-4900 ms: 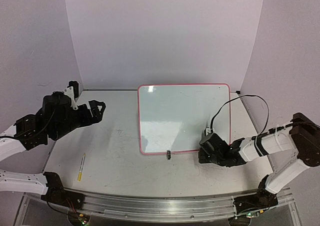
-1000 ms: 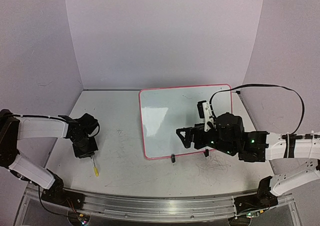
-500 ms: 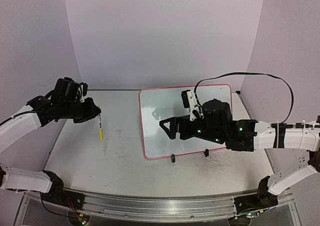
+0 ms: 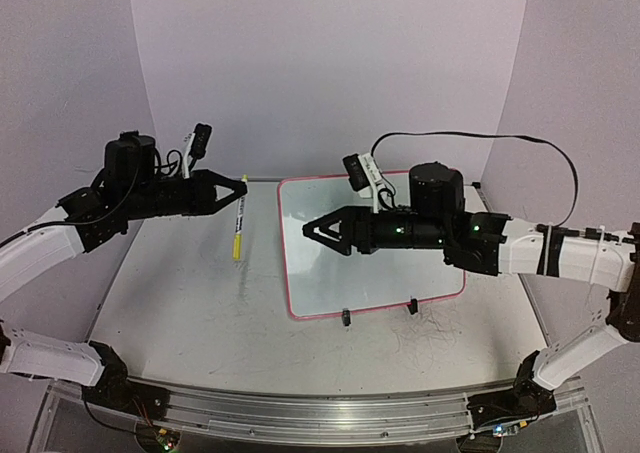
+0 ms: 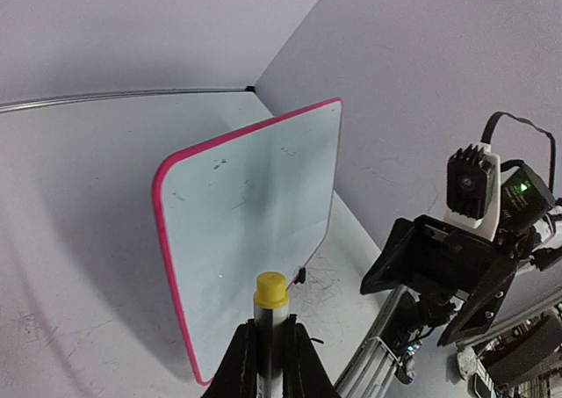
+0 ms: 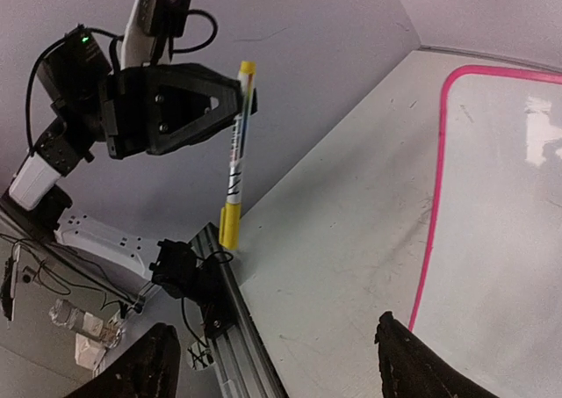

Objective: Write a sentence on the whiteboard
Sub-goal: Pass from the left arm to the right, then pass from the right arm to the left, then open the pen cap from the whiteboard marker.

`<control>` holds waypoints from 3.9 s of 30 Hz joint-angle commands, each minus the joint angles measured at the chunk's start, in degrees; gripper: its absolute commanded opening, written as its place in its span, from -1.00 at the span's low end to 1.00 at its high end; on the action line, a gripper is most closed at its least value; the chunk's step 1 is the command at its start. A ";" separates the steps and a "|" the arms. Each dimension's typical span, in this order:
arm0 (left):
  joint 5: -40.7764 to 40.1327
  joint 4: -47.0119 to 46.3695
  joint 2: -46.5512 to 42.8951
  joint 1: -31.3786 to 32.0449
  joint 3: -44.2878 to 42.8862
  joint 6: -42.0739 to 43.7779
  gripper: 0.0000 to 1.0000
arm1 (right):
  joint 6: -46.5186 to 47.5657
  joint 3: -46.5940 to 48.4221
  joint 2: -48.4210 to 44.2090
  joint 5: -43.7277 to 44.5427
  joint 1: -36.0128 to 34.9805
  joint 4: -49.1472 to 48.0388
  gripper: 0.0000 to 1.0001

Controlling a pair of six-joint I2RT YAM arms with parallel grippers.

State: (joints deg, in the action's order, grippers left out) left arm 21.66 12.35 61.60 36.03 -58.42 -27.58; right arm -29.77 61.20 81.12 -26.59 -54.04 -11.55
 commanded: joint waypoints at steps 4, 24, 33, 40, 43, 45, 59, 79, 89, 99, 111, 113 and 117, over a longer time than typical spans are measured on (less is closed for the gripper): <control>5.31 -11.05 7.64 7.65 -5.64 2.95 -1.00 | -1.95 3.04 2.30 -8.50 -0.18 -4.80 0.40; 3.87 -15.15 17.71 17.06 -12.42 3.53 -1.00 | -3.69 -2.36 1.74 -6.58 -0.13 -10.59 -0.78; -1.81 -15.25 14.19 16.97 -9.83 0.41 0.47 | -6.30 -6.17 -4.56 -0.57 1.12 -10.75 -1.00; 2.79 -16.48 15.85 17.23 -8.32 -3.57 0.55 | -12.46 -8.99 -10.18 3.68 4.59 -11.37 -1.00; 4.89 -17.75 18.72 18.99 -9.72 -4.25 0.43 | -14.82 -8.65 -10.77 3.77 5.33 -11.76 -1.00; 4.83 -18.62 20.27 20.42 -10.31 -3.98 0.40 | -16.94 -8.46 -11.21 4.23 5.50 -12.18 -1.00; 3.85 -19.85 24.52 22.16 -12.96 -3.57 -0.21 | -24.11 -11.07 -14.68 6.32 5.53 -14.48 -1.00; 4.12 -14.55 20.88 22.16 -11.46 4.62 -1.00 | -12.05 -4.67 -14.18 2.18 8.08 3.96 0.03; 6.69 -4.09 20.74 22.16 -13.52 10.79 -1.00 | 5.79 2.90 -11.15 -17.96 15.36 20.10 0.96; 13.24 -2.54 22.10 22.16 -13.84 11.39 -1.00 | 19.18 7.63 -4.99 -27.53 15.31 27.03 0.47; 15.33 -2.05 22.95 22.16 -13.48 11.23 -1.00 | 21.50 7.72 -1.17 -37.58 15.32 27.42 -0.06; 15.47 -1.95 23.17 22.16 -13.58 11.30 -1.00 | 21.66 7.70 -0.93 -37.87 15.28 27.55 -0.05; 16.21 -1.82 23.63 22.16 -13.85 11.47 -1.00 | 22.05 7.62 -0.14 -40.12 15.29 27.55 -0.01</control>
State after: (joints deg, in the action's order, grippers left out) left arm 36.02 12.61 84.53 58.15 -69.32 -17.40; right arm -9.33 66.85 79.81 -62.25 -38.46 16.63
